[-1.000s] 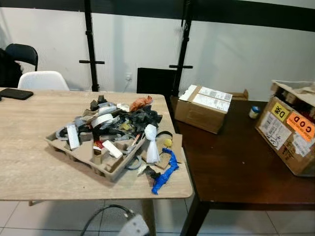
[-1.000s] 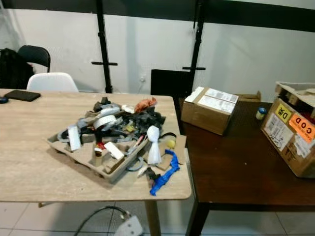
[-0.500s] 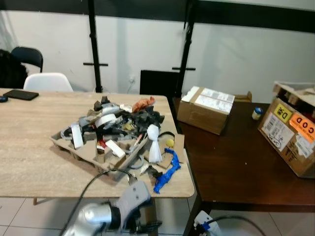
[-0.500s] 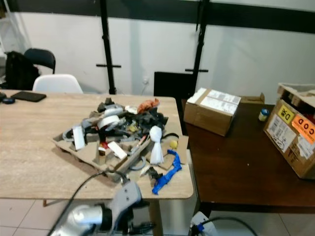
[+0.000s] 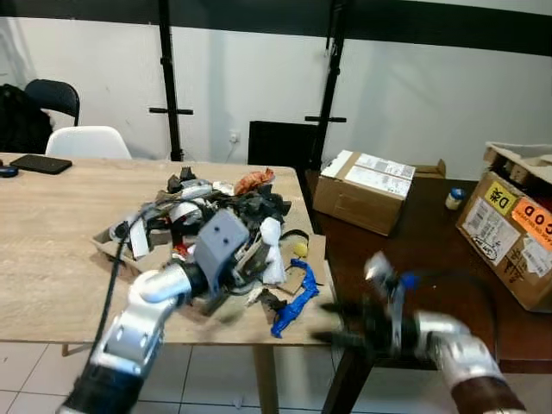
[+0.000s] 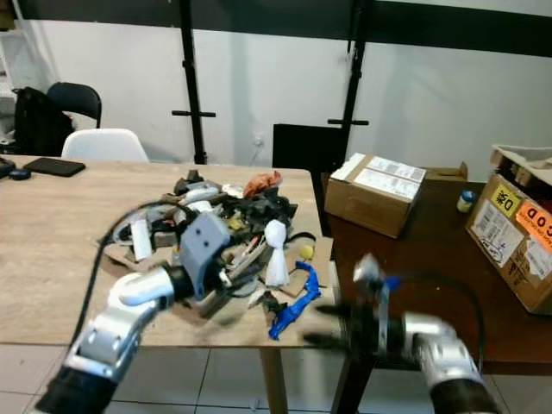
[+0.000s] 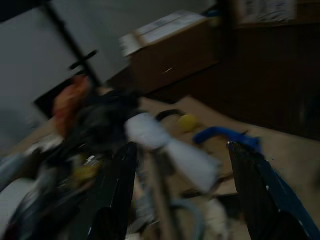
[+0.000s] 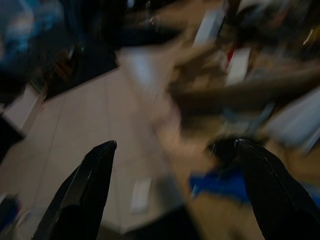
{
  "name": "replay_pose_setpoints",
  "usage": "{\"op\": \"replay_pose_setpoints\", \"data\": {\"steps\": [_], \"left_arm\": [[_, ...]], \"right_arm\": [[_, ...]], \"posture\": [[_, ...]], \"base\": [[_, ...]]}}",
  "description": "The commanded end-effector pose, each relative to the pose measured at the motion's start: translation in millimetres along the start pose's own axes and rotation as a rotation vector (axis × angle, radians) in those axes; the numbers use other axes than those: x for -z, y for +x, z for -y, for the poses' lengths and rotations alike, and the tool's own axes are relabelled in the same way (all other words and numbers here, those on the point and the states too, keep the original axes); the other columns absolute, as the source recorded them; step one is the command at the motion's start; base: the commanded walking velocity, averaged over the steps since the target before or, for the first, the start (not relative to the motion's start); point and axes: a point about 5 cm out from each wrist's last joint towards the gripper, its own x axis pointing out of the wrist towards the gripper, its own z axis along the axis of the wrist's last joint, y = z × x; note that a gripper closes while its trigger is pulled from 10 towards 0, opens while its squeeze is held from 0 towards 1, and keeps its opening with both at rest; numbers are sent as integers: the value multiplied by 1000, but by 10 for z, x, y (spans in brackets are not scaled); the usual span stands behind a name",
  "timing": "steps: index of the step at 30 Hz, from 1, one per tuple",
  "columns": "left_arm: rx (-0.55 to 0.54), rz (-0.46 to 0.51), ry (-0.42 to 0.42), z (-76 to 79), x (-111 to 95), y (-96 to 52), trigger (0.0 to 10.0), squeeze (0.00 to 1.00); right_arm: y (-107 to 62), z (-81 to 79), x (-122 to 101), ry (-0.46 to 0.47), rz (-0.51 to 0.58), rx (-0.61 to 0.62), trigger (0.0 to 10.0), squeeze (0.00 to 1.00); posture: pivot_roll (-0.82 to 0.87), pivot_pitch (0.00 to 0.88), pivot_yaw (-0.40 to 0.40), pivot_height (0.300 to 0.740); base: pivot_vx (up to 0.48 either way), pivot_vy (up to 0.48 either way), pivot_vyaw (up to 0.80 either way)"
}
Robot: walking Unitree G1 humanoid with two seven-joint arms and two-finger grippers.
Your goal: Picking trash to rubbish bin
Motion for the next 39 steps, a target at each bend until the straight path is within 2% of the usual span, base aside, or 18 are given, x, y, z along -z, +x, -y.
{"op": "replay_pose_setpoints", "data": {"steps": [1, 2, 3, 4, 5, 6, 8, 10, 14, 20, 21, 22, 23, 29, 34, 37, 39], "left_arm": [[-85, -98, 27, -158, 89, 5, 10000, 0], [-135, -134, 38, -246, 112, 7, 10000, 0], [-135, -134, 38, -246, 112, 7, 10000, 0], [-207, -174, 21, -368, 142, 18, 10000, 4], [-223, -179, 3, -391, 148, 23, 10000, 4], [-239, -182, -19, -421, 151, 41, 10000, 1000], [-247, -182, -32, -439, 152, 52, 10000, 1000], [-269, -187, -71, -480, 162, 102, 10000, 1000], [-320, -222, -103, -540, 197, 152, 10000, 1000], [-334, -232, -112, -538, 200, 190, 10000, 1000], [-335, -240, -111, -535, 205, 191, 10000, 192], [-336, -246, -110, -535, 209, 192, 10000, 192], [-343, -259, -111, -544, 224, 182, 10000, 0], [-406, -313, -119, -612, 306, 136, 10000, 0], [-430, -338, -126, -607, 354, 116, 10000, 0], [-448, -340, -96, -616, 348, 110, 10000, 0], [-474, -305, -68, -646, 297, 109, 10000, 0]], "right_arm": [[11, 54, -156, -12, 103, 58, 10000, 0], [24, 74, -260, -34, 152, 76, 10000, 0], [24, 74, -260, -34, 152, 76, 10000, 0], [30, 108, -388, -54, 213, 110, 10000, 0], [26, 111, -411, -57, 222, 118, 10000, 0], [29, 128, -426, -66, 215, 140, 10000, 0], [32, 138, -434, -73, 209, 154, 10000, 0], [48, 146, -408, -85, 153, 199, 10000, 0], [76, 123, -317, -57, 100, 231, 10000, 0], [107, 136, -172, -55, 52, 303, 10000, 0], [111, 149, -133, -52, 40, 327, 10000, 0], [114, 158, -112, -50, 34, 341, 10000, 0], [117, 162, -93, -46, 31, 353, 10000, 0], [137, 145, -29, -34, 12, 365, 10000, 0], [158, 133, 6, -26, -1, 367, 10000, 0], [169, 135, 11, -26, -3, 372, 10000, 0], [179, 134, 14, -26, -2, 378, 10000, 0]], "posture": [[68, 0, -49, 740], [68, 0, -47, 740], [68, 0, -47, 740], [68, 0, -47, 740], [68, 0, -47, 740], [67, 0, -48, 740], [67, 0, -48, 740], [60, 0, -45, 740], [57, 0, -42, 740], [50, 0, -34, 740], [51, 0, -34, 740], [51, 0, -34, 740], [50, 0, -33, 740], [56, 0, -39, 740], [57, 0, -43, 740], [59, 0, -46, 740], [60, 0, -48, 740]], "base": [[0, 0, 0], [0, 0, 0], [0, 0, 0], [0, 0, 0], [0, 0, 0], [0, 0, 0], [0, 0, 0], [0, 0, 0], [0, 0, 0], [0, 0, 0], [0, 0, 0], [0, 0, 0], [0, 0, 0], [0, 0, 0], [0, 0, 0], [0, 0, 0], [0, 0, 0]]}}
